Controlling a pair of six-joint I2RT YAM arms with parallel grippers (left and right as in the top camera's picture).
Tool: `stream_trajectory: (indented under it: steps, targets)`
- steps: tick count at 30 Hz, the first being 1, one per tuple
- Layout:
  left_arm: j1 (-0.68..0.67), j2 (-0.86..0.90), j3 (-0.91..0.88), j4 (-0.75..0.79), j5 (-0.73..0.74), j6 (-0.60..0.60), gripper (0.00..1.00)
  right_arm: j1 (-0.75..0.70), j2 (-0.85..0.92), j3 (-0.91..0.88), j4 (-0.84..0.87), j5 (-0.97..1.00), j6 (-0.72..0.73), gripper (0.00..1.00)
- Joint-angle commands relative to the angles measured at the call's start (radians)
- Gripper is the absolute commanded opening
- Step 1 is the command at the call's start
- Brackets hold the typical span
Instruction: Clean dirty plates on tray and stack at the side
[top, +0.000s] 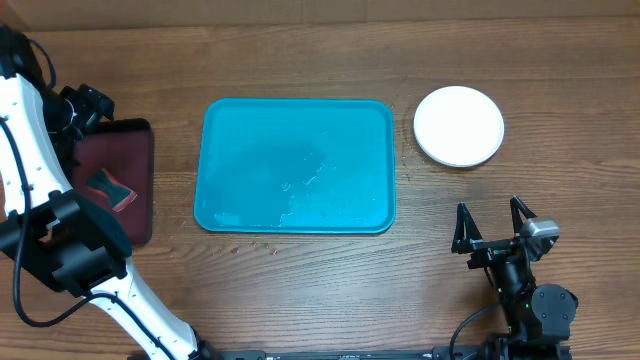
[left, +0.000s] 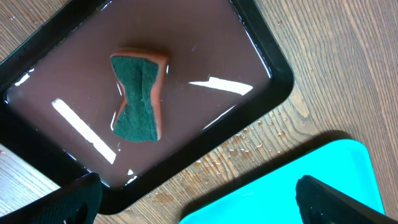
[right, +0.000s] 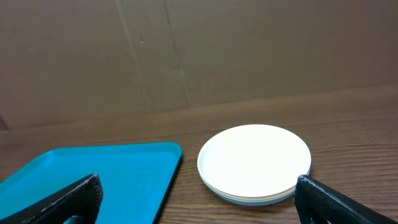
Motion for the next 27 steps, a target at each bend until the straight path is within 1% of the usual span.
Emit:
stream_trajectory:
  steps: [1, 9, 11, 16, 19, 22, 24, 27]
  targets:
    - [0.002, -0.005, 0.008, -0.002, 0.003, -0.006, 1.00, -0.004, -0.012, -0.011, 0.006, 0.010, -0.003, 1.00]
    - [-0.006, -0.023, 0.008, -0.002, 0.003, -0.005, 1.00, -0.004, -0.012, -0.011, 0.006, 0.010, -0.003, 1.00]
    - [-0.008, -0.042, 0.008, -0.004, -0.024, 0.001, 1.00, -0.004, -0.012, -0.011, 0.006, 0.010, -0.003, 1.00]
    - [-0.010, -0.129, 0.008, -0.058, -0.071, 0.093, 1.00, -0.004, -0.012, -0.011, 0.006, 0.010, -0.003, 1.00]
    - [-0.024, -0.189, 0.008, -0.106, -0.067, 0.092, 1.00, -0.004, -0.012, -0.011, 0.006, 0.010, -0.003, 1.00]
    - [-0.060, -0.235, -0.005, -0.117, -0.065, 0.099, 1.00, -0.004, -0.012, -0.011, 0.006, 0.010, -0.003, 1.00]
    - [-0.098, -0.275, -0.031, -0.114, -0.068, 0.143, 1.00, -0.004, -0.012, -0.011, 0.006, 0.010, -0.003, 1.00]
    - [-0.172, -0.345, -0.095, -0.060, -0.068, 0.175, 1.00, -0.004, -0.012, -0.011, 0.006, 0.010, -0.003, 1.00]
